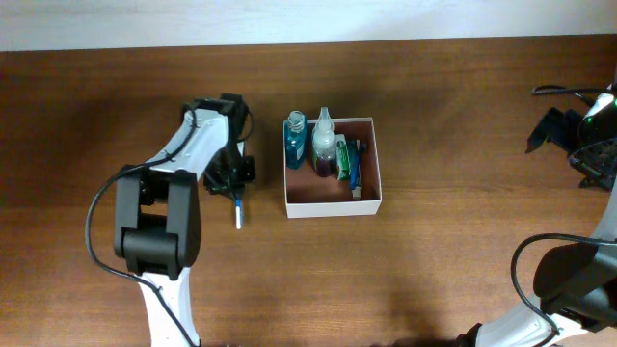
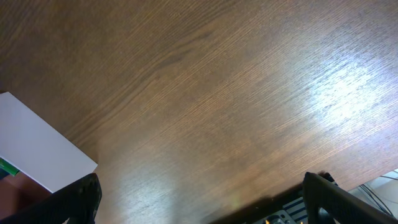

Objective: Pack container
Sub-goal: 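Lift the toothbrush and carry it right over the box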

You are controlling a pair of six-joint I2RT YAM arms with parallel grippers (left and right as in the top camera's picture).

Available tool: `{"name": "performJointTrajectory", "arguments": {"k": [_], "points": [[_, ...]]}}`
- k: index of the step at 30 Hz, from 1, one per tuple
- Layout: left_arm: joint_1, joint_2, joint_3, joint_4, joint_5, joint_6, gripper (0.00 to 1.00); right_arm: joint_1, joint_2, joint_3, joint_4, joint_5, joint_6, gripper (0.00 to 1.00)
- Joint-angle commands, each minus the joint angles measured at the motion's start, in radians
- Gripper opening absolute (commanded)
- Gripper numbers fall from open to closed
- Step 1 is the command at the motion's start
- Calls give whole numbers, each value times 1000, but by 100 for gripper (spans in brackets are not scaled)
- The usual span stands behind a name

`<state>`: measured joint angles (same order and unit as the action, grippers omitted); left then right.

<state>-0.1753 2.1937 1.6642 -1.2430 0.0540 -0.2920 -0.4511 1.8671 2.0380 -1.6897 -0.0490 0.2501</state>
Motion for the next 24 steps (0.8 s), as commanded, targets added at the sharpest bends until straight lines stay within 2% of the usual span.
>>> {"name": "performJointTrajectory", "arguments": {"k": [1, 7, 13, 19, 24], "points": [[38, 0, 130, -53, -2, 2, 1, -1, -13, -5, 2, 6, -7, 99], [85, -1, 395, -241, -14, 11, 1, -1, -13, -5, 3, 6, -7, 99], [72, -1, 685, -432, -16, 32, 1, -1, -13, -5, 3, 6, -7, 99], [19, -53, 859, -445, 60, 62, 1, -1, -13, -5, 3, 6, -7, 99], [-73, -108, 931, -444, 86, 62, 1, -1, -13, -5, 3, 6, -7, 99]]}}
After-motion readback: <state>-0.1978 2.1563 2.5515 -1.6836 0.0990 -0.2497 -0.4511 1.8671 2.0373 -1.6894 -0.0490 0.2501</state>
